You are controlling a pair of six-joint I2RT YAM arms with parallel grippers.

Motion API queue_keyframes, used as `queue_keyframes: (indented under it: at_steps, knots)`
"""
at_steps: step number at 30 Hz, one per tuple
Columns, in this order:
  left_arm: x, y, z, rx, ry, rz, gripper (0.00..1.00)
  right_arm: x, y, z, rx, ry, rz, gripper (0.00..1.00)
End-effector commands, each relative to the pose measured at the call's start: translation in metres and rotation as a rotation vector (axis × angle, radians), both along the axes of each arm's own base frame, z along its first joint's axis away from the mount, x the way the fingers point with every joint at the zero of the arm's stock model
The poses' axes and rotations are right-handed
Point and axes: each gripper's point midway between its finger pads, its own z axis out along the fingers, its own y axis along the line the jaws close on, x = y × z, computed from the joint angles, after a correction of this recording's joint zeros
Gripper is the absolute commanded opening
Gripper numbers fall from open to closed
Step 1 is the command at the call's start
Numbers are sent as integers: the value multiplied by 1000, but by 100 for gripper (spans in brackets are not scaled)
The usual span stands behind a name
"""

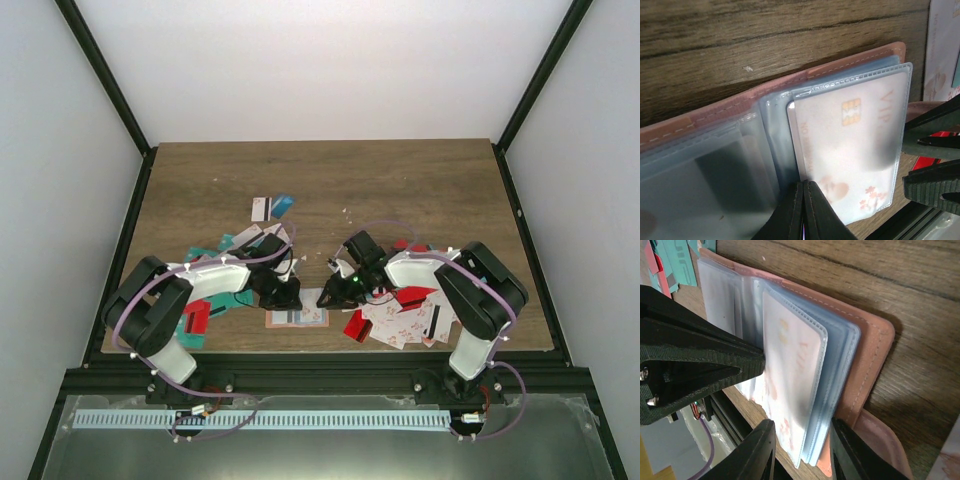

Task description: Put the credit cards into the card holder

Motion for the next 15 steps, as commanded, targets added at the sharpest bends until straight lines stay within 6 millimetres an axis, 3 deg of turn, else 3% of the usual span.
queue_keyframes:
  at_steps: [1,15]
  knots:
    - [-10,17,-19,88,10,-3,4,5,11,10,44,-21,14,32]
    - [-9,16,-20,88,10,2,4,5,7,11,25,-36,16,32]
